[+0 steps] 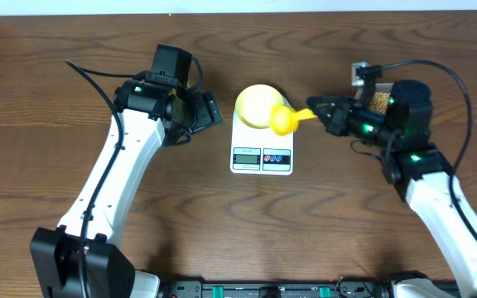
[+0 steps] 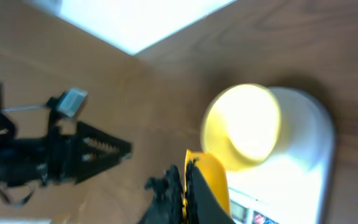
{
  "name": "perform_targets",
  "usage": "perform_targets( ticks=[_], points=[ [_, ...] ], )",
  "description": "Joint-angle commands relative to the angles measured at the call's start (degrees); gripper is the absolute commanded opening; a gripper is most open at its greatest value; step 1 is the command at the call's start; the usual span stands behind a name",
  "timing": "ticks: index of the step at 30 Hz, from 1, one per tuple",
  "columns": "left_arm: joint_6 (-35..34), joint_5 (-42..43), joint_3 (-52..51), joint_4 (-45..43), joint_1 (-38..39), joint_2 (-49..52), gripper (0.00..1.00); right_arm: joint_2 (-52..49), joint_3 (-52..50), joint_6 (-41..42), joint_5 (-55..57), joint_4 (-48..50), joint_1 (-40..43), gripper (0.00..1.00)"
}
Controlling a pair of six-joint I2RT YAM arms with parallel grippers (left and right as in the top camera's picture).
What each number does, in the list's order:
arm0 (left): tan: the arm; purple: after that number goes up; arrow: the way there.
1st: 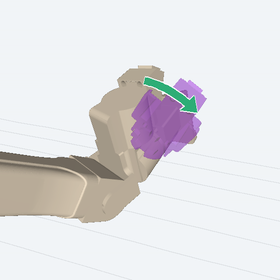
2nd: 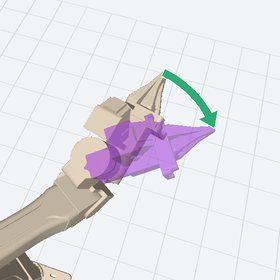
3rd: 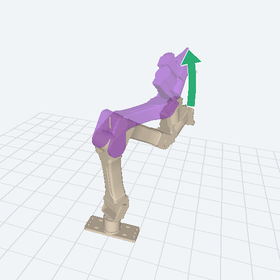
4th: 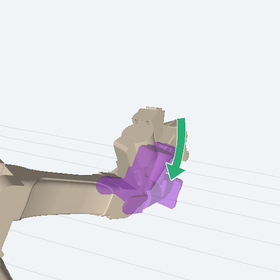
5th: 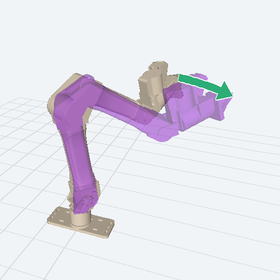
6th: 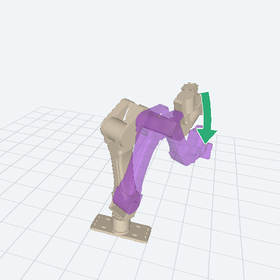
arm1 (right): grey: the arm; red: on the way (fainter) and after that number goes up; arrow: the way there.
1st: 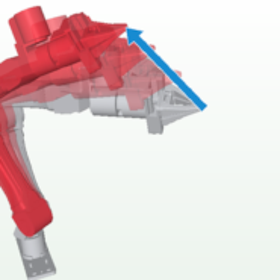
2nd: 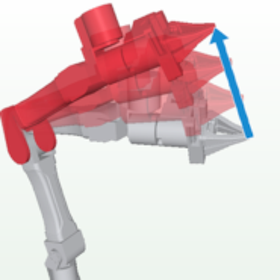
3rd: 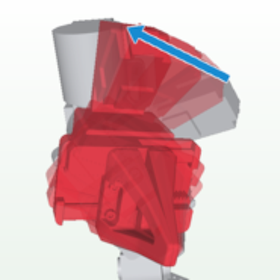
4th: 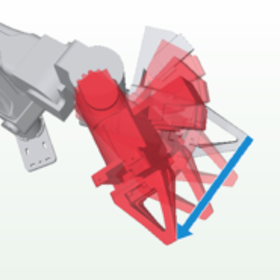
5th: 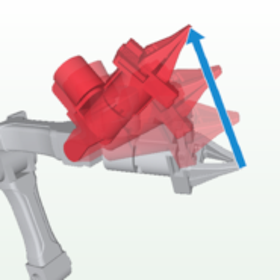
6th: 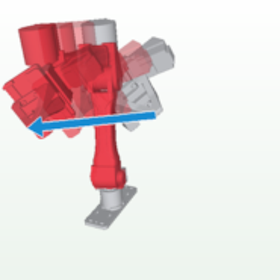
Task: Scoop item into bowl and weigh 50g on scale
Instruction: 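Open the left gripper and carry the scoop right toward the soybean tub, then move the left gripper down over the scale's buttons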
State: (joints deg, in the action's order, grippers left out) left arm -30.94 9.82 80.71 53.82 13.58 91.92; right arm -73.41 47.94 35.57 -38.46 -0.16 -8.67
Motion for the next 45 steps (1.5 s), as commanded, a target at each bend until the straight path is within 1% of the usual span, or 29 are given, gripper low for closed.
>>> perform_targets(
  ticks=[1,6,9,14,20,24,26,30,33,37,39,42,45],
  points=[
    [1.4,-2.0,0.4,0.3,-0.2,-0.8,0.89,4.2,0.7,-5.2,7.4,-3.3,1.0,0.01],
    [1.4,-1.9,0.4,0.5,-0.2,-0.8,0.89,9.7,0.7,-7.0,15.1,-10.0,1.1,0.01],
    [3.1,-1.9,0.4,1.1,-0.2,-0.8,0.89,12.5,0.7,-7.0,20.6,-13.8,1.1,0.01],
    [9.6,-1.3,0.4,2.7,-0.1,-0.8,0.89,14.6,0.7,-7.0,26.4,-17.6,1.1,0.01],
    [20.3,4.1,0.1,3.8,2.3,-0.8,0.89,14.8,0.7,-6.9,28.0,-18.5,1.1,0.01],
    [24.9,4.1,0.1,4.7,5.5,-0.8,0.87,14.8,0.7,-6.9,29.6,-19.0,1.1,0.01],
    [25.8,4.0,0.1,5.1,7.0,-0.8,0.87,14.8,0.7,-6.9,30.0,-19.6,1.1,0.01],
    [25.8,2.3,0.0,5.7,9.5,-0.8,0.89,14.8,0.7,-6.6,30.0,-19.8,1.1,0.01],
    [25.7,-1.5,-0.3,5.7,11.3,-0.8,0.9,14.8,0.7,-6.4,30.0,-19.8,1.1,0.01],
    [19.5,-9.7,-1.4,5.7,14.0,-0.8,0.9,14.8,0.7,-6.4,30.4,-19.8,1.1,0.01],
    [17.5,-12.1,-2.1,5.4,15.3,-0.8,0.9,14.8,0.7,-6.3,30.4,-19.8,1.1,0.01],
    [15.9,-12.5,-3.5,3.8,16.6,-0.7,0.91,14.8,0.7,-5.9,30.4,-19.8,1.1,0.01],
    [12.7,-12.5,-4.2,2.2,17.4,-0.1,0.91,14.8,0.7,-5.8,30.4,-19.8,1.1,0.01]
  ],
)
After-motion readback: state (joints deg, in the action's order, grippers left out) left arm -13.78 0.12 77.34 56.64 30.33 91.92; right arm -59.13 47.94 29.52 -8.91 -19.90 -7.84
